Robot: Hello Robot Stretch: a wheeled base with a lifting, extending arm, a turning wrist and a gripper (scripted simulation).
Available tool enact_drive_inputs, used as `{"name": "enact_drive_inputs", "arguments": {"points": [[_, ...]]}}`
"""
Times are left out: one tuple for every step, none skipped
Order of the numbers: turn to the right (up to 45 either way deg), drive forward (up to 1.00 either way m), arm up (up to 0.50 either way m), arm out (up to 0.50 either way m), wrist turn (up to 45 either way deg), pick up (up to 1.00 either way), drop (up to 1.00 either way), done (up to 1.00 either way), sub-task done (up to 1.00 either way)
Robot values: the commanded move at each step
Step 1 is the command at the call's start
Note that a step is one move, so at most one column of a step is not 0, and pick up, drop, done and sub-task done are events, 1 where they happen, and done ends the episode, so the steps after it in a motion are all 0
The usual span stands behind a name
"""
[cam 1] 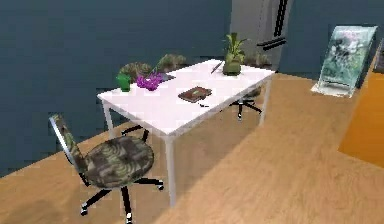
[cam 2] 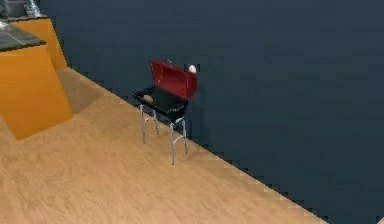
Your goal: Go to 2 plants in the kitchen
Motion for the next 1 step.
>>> {"name": "enact_drive_inputs", "arguments": {"points": [[0.0, 0.45, 0.0, 0.0, 0.0, 0.0, 0.0, 0.0, 0.0]]}}
